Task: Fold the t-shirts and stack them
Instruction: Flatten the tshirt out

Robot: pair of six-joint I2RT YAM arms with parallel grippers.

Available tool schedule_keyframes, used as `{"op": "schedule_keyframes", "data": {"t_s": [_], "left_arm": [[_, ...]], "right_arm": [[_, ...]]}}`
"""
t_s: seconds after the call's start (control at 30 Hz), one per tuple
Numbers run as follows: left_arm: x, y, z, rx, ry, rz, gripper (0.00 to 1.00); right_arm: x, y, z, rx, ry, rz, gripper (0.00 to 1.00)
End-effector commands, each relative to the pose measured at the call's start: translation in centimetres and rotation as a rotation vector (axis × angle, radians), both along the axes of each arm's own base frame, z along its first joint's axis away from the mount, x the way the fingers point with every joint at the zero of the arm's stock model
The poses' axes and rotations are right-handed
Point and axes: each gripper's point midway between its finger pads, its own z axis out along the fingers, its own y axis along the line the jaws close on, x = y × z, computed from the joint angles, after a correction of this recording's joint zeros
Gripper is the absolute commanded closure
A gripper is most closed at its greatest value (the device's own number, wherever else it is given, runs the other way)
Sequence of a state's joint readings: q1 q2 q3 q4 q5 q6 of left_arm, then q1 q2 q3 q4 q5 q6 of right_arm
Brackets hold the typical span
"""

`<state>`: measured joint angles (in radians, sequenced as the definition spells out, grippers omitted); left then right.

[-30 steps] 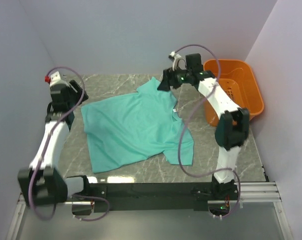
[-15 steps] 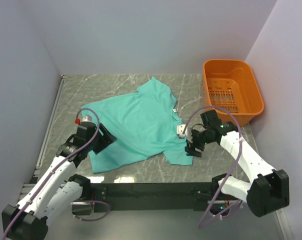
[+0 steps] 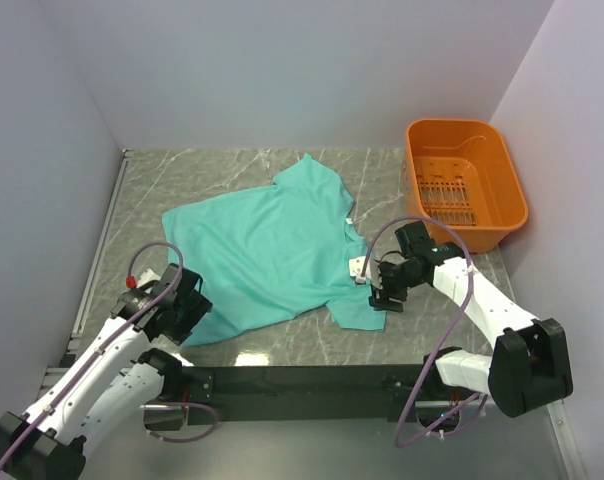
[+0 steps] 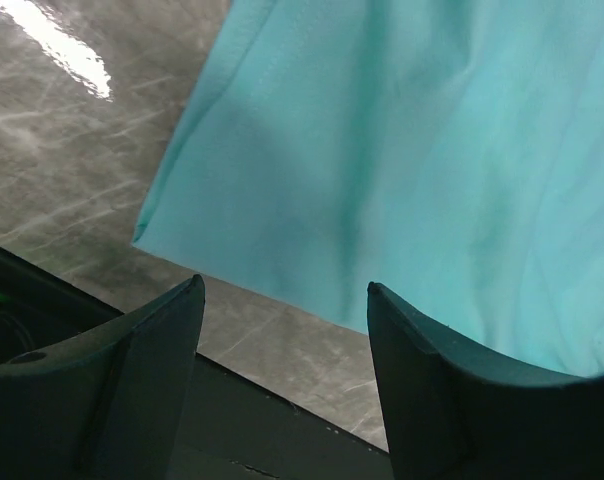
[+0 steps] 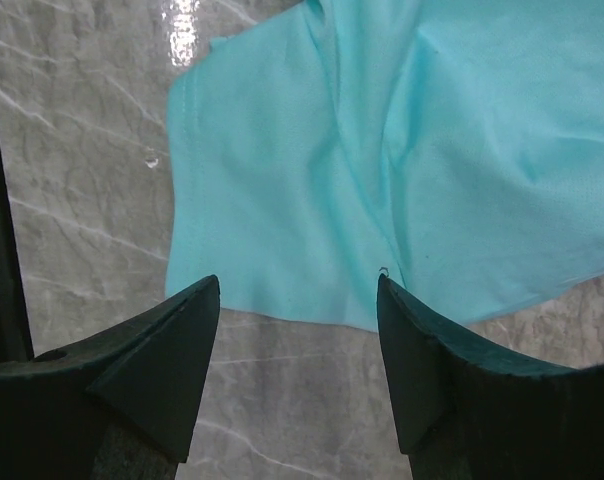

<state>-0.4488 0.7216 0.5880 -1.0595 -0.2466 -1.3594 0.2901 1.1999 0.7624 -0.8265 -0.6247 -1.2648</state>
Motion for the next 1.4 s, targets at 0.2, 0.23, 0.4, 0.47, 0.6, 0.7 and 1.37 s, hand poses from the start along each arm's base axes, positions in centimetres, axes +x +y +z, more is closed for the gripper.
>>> {"op": "schedule_keyframes", "data": {"t_s": [0.2,0.23,0.4,0.47,0.6,0.7,1.37], "left_arm": [[-0.1,0.0,0.1,0.014,0.026,0.008,0.30],[0.0,-0.1,0.1,0.015,0.027,0.007,0.29],[0.1,-0.1,-0.1,0.018,0.023,0.007,0.30],[0.2,-0.2,-0.2,0.014,0.019,0.004,0.30],[0.3,-0.2,-0.2,0.014,0.010,0.004,0.30],[0.4,-0.3,-0.3,0.012,0.008,0.004,0.30],[0.7,-1.0,-0.3,0.002,0.007,-0.063,0.32]], "right_arm": [[-1.9,-2.0,-3.1,-0.160,0.029,0.166,0.32],[-2.0,-2.0,-3.5,-0.174,0.034,0.175,0.33],[-3.5,-1.5,-5.2,-0.217,0.037,0.217,0.37],[-3.9,-1.3,-5.2,-0.214,0.020,0.234,0.38],[-4.9,-1.8,-6.2,-0.245,0.000,0.244,0.39],[-4.9,-2.0,-6.8,-0.264,-0.013,0.225,0.42],[-2.6,-6.4,-1.0,-0.252,-0.164,0.017,0.86]]}}
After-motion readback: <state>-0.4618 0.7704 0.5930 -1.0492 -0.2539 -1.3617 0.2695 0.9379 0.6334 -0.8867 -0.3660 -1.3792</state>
